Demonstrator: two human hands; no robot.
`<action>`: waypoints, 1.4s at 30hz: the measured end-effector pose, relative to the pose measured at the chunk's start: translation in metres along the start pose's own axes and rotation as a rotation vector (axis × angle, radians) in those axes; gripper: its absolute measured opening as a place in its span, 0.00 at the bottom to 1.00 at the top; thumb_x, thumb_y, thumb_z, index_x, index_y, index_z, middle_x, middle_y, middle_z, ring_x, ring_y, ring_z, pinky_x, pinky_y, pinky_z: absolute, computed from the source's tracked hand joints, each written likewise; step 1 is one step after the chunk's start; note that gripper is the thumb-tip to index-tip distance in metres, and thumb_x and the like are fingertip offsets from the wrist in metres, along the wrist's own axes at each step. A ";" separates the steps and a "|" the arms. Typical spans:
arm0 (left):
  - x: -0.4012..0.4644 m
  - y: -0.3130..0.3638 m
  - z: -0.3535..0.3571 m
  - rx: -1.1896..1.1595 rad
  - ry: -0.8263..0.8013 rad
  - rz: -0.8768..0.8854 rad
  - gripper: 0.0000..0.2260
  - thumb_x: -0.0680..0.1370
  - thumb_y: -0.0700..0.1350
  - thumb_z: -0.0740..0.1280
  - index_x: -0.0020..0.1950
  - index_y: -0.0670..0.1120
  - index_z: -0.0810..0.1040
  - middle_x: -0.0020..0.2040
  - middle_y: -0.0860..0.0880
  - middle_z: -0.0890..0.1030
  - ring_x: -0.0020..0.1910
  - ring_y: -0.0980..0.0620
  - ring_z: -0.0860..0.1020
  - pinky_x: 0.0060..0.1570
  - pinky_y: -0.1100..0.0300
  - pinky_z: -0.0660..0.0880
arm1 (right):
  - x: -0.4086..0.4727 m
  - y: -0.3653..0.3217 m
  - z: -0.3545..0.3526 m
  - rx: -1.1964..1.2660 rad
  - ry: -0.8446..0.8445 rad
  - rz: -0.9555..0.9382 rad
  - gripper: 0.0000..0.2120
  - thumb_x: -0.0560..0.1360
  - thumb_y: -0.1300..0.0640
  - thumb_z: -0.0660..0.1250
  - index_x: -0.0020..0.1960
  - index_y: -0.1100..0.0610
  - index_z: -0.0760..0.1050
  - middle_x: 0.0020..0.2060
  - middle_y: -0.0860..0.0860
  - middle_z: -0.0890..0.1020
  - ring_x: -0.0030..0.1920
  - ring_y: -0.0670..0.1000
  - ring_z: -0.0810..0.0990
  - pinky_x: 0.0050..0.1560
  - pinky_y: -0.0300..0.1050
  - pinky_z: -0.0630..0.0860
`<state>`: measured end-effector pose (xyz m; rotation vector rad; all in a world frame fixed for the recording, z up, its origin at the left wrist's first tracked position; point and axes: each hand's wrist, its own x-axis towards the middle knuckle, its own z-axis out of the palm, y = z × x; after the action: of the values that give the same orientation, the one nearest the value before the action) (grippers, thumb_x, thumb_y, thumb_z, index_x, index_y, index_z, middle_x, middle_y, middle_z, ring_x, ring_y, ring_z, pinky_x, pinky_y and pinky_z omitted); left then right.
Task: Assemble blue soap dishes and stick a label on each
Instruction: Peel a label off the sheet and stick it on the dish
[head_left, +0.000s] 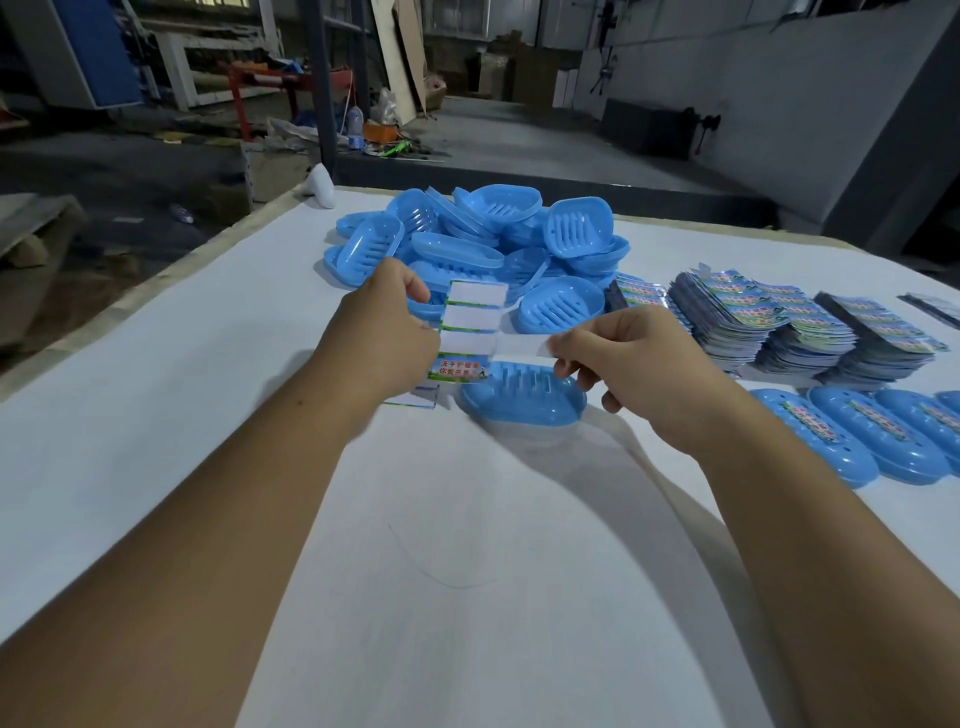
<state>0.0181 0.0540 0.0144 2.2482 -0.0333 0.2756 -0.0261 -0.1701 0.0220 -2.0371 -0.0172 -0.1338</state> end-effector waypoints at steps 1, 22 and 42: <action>0.001 -0.002 -0.001 0.002 0.002 -0.015 0.13 0.75 0.41 0.69 0.54 0.54 0.70 0.47 0.49 0.81 0.44 0.49 0.79 0.37 0.51 0.77 | 0.000 0.000 0.000 0.001 -0.001 0.002 0.13 0.75 0.54 0.72 0.34 0.59 0.83 0.32 0.48 0.84 0.30 0.42 0.77 0.26 0.37 0.71; 0.002 -0.003 -0.023 0.849 0.091 -0.033 0.11 0.76 0.55 0.69 0.53 0.51 0.78 0.43 0.49 0.80 0.38 0.50 0.76 0.31 0.58 0.66 | -0.002 -0.004 0.007 -0.005 0.016 0.053 0.13 0.72 0.51 0.75 0.34 0.59 0.83 0.34 0.51 0.85 0.30 0.44 0.77 0.24 0.38 0.70; -0.021 0.026 0.021 -0.204 -0.252 0.079 0.16 0.73 0.53 0.73 0.48 0.39 0.84 0.36 0.51 0.75 0.35 0.56 0.70 0.38 0.59 0.69 | -0.003 -0.005 0.013 0.008 0.046 -0.041 0.09 0.70 0.54 0.74 0.34 0.58 0.84 0.36 0.60 0.84 0.31 0.47 0.74 0.26 0.43 0.69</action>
<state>-0.0018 0.0199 0.0173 2.0683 -0.2728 0.0277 -0.0283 -0.1567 0.0200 -2.0259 -0.0306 -0.2060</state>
